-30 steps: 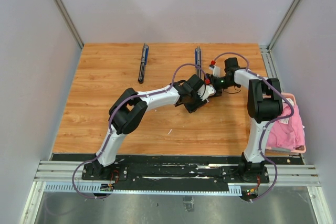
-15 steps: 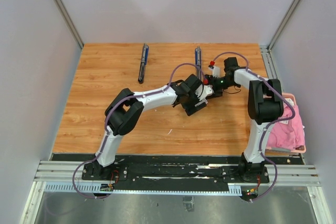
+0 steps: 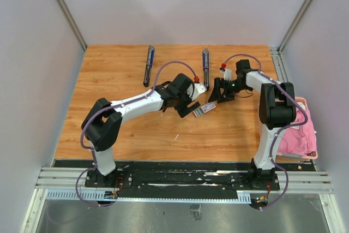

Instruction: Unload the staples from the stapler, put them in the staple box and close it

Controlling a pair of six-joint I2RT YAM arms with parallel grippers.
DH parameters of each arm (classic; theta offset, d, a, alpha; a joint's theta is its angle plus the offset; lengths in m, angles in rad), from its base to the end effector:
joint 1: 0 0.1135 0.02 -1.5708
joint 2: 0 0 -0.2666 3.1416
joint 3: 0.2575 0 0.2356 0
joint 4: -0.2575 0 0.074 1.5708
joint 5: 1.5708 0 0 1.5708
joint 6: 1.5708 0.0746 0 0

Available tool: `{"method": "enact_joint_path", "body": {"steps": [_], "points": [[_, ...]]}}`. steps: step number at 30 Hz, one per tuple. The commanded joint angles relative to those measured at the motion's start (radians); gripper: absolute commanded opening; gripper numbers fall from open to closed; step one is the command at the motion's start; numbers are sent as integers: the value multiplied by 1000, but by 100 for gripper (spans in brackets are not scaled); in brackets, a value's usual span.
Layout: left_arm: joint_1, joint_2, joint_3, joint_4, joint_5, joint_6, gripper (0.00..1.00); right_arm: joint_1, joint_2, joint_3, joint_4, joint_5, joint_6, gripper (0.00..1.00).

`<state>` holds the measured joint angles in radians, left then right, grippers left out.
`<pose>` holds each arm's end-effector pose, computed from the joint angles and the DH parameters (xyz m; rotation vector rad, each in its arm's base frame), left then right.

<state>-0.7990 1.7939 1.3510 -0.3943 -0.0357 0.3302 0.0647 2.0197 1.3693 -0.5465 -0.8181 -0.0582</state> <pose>0.2879 -0.2920 0.2197 1.2780 2.0487 -0.1735 0.3946 0.0801 0.1471 -0.3671 2.5448 1.1124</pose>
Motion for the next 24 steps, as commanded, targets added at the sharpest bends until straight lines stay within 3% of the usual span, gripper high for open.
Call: {"method": "enact_joint_path", "body": {"steps": [1,24], "points": [[1,67,-76,24,1,-64,84,-12,-29,-7,-4,-5,-20,77],[26,278,19,154,22,-361,79,-3,-33,-122,109,-87,65,77]]}}
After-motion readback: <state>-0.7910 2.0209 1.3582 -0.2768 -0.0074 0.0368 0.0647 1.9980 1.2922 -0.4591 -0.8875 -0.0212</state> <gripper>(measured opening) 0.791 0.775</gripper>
